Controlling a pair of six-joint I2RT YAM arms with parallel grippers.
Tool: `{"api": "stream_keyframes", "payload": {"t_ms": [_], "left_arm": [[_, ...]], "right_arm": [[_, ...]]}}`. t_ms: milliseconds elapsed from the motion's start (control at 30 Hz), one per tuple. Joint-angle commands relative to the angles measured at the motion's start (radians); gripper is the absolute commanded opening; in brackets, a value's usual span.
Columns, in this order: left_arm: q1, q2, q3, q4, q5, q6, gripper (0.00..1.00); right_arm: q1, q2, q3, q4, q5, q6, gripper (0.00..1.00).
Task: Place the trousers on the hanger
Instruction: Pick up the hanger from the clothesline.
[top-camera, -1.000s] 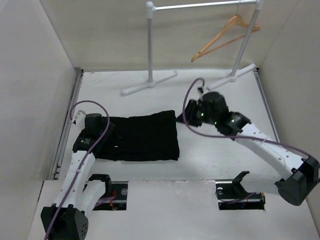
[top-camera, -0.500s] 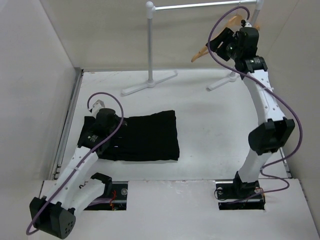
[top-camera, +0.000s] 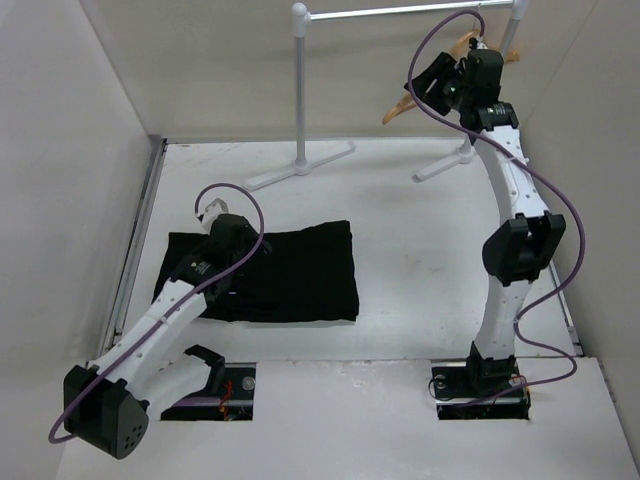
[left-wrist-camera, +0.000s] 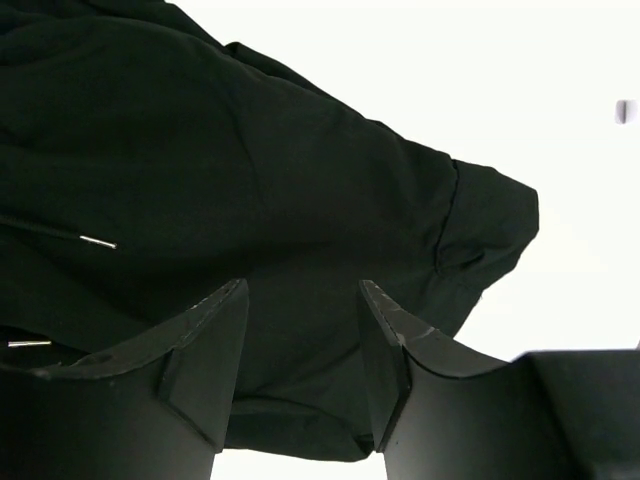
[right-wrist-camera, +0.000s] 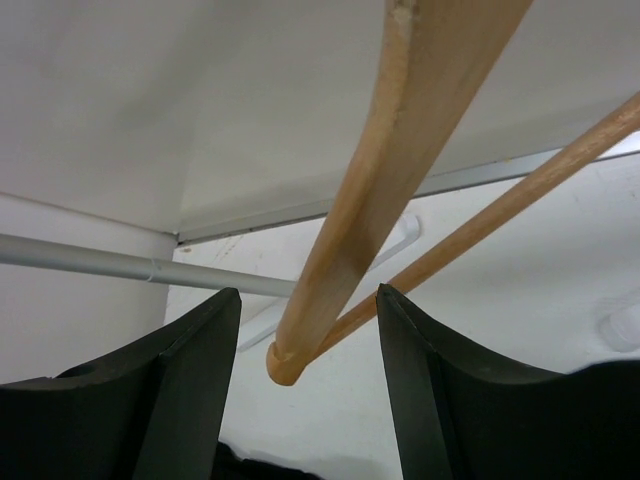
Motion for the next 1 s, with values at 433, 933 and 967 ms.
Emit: {"api": "stream_keyframes", "payload": {"t_ms": [433,933,967], "left_arm": [[0.015,0.018,0.029,0.032,-0.013,-0.022,0.46],[0.003,0.048,0.075,0.043,-0.009,-0.025,0.54],[0.001,0.051,0.085,0.039,-0.01,-0.025,0.56]], "right_arm": [[0.009,0.034,-0.018,0.211,-0.074,0.056,0.41],[0.041,-0.122,-0.077,0.209,-0.193,0.067,0.22],[0.047,-0.135,-0.091,0.209,-0.202,0.068,0.22]]}}
